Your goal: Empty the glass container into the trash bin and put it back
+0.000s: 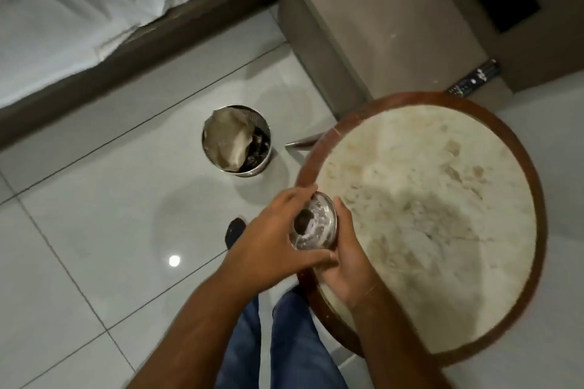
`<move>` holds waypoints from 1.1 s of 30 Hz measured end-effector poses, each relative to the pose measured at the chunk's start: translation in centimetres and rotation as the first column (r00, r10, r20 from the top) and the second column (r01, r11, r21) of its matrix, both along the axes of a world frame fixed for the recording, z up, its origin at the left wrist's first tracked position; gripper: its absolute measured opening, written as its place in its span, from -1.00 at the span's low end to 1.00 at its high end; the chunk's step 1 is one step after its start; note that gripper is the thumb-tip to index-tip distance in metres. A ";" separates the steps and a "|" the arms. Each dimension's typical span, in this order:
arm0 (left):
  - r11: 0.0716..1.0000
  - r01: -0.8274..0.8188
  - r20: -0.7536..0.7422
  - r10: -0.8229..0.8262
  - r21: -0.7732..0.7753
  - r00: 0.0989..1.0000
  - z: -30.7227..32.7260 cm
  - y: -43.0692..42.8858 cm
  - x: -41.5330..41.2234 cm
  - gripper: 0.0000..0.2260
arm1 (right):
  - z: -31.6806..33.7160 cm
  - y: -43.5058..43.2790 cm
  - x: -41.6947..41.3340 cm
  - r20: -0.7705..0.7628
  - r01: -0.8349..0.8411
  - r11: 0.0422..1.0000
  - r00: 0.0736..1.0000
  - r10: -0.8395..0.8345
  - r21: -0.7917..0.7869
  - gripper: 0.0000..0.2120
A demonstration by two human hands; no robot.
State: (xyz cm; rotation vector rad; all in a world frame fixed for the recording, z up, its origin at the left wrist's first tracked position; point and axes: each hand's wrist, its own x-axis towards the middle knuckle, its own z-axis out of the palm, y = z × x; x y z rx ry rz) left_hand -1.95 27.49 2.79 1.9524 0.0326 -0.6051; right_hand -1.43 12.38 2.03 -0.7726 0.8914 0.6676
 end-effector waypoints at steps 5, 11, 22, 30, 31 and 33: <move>0.986 0.168 -0.009 -0.168 0.001 0.986 -0.3 -6.3 -0.5 0.01 | 0.4 -6.2 -2.6 -0.004 0.084 0.992 0.996 -0.085 -0.093 -0.49; 0.926 0.365 -0.019 -0.365 0.096 0.931 -1.2 -13.8 0.2 -0.01 | -0.3 -13.0 -5.4 -0.042 0.119 0.962 0.990 -0.134 -0.246 -0.39; 0.650 0.501 0.063 -0.643 0.572 0.763 -6.2 -23.5 1.2 -0.09 | -3.7 -21.8 -6.7 0.197 0.291 0.404 0.946 -0.258 -0.867 -0.72; 0.558 0.460 0.105 -0.707 0.691 0.699 -7.4 -27.0 1.2 -0.09 | -5.9 -26.2 -6.9 0.259 0.262 0.304 0.965 -0.051 -0.916 -0.90; 0.541 0.459 0.098 -0.714 0.705 0.693 -7.1 -26.9 1.2 -0.08 | -6.1 -26.3 -6.7 0.272 0.267 0.278 0.962 -0.023 -0.923 -0.90; 0.559 0.434 0.127 -0.703 0.706 0.700 -6.5 -26.5 0.7 -0.06 | -6.9 -26.5 -6.6 0.299 0.285 0.217 0.954 0.032 -0.934 -0.85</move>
